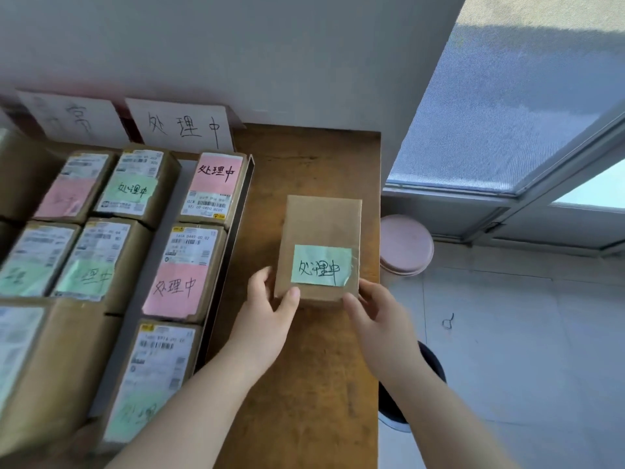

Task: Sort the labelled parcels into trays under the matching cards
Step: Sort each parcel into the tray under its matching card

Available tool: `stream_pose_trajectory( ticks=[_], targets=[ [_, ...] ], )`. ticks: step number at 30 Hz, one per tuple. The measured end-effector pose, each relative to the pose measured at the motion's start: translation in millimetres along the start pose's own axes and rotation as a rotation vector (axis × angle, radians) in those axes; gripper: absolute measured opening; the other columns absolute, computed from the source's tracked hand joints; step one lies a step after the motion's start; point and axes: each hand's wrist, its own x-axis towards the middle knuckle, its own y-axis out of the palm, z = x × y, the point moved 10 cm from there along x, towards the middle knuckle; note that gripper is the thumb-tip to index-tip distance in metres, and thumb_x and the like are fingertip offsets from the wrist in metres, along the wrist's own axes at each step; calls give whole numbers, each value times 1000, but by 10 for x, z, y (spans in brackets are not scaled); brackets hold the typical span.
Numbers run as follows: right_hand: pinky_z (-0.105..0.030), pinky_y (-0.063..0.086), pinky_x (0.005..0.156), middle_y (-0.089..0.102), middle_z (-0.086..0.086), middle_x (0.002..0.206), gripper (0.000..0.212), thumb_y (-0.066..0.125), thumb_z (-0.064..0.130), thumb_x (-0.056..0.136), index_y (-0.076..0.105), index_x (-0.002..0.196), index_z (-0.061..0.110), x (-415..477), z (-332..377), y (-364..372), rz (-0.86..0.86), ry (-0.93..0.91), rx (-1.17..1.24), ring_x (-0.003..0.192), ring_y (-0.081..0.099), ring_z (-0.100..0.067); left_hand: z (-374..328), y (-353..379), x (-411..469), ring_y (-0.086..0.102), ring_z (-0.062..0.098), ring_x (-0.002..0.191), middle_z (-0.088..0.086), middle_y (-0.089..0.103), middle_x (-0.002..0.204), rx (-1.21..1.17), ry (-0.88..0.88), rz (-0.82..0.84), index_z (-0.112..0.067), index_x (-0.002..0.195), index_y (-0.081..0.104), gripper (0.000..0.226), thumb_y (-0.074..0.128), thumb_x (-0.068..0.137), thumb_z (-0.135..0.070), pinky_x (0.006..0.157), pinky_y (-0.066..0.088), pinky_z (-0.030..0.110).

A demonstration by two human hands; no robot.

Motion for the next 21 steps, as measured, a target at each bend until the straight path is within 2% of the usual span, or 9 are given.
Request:
stream_pose_trajectory(
  ticks=[3, 7, 10, 12, 17, 19, 21],
  targets=[
    [-4, 43, 73, 58, 29, 105, 38, 56, 32, 92, 52, 130, 28, -343, 41, -59, -60, -29, 50, 96, 55, 15, -89, -70, -296, 46, 2, 119, -17, 51, 131, 41, 106, 60, -31, 143, 29, 52, 47, 95, -41, 93, 37, 22],
    [2, 40, 70, 59, 33, 98, 31, 57, 27, 92, 56, 123, 31, -755, 273, -110, -154, -82, 111, 92, 52, 24, -298, -333, -653, 47, -6, 113, -28, 49, 119, 83, 264, 84, -35, 137, 33, 46, 47, 94, -43, 91, 38, 17],
    [0, 41, 69, 65, 29, 96, 28, 59, 26, 91, 61, 119, 28, -1107, 537, -43, -224, -137, 140, 90, 57, 19, -408, -671, -940, 46, -16, 104, -37, 47, 109, 86, 385, 79, -49, 119, 35, 29, 47, 93, -42, 88, 38, 10],
    [-3, 44, 68, 68, 26, 95, 27, 60, 26, 90, 62, 117, 29, -1373, 712, 64, -272, -176, 154, 88, 60, 14, -413, -950, -1127, 47, -19, 104, -37, 50, 109, 76, 452, 70, -50, 110, 38, 22, 49, 91, -43, 84, 38, 3],
    [-1, 42, 74, 68, 23, 98, 30, 62, 24, 88, 63, 118, 25, -2038, 1070, 415, -384, -280, 164, 92, 60, 15, -282, -1613, -1586, 44, -24, 103, -37, 51, 107, 147, 603, 51, -49, 110, 39, 25, 50, 87, -49, 78, 37, -3],
    [-2, 43, 75, 68, 24, 96, 31, 62, 25, 87, 63, 118, 25, -2266, 1156, 564, -428, -310, 151, 91, 60, 13, -207, -1828, -1730, 47, -16, 108, -32, 52, 116, 212, 664, 32, -47, 116, 39, 35, 46, 84, -57, 85, 39, 2],
    [-1, 42, 72, 68, 24, 95, 31, 62, 25, 87, 63, 118, 26, -2463, 1221, 706, -459, -337, 139, 90, 61, 12, -124, -2007, -1837, 45, -8, 118, -24, 48, 132, 309, 722, -11, -37, 131, 35, 58, 41, 80, -65, 97, 43, 18]
  ],
)
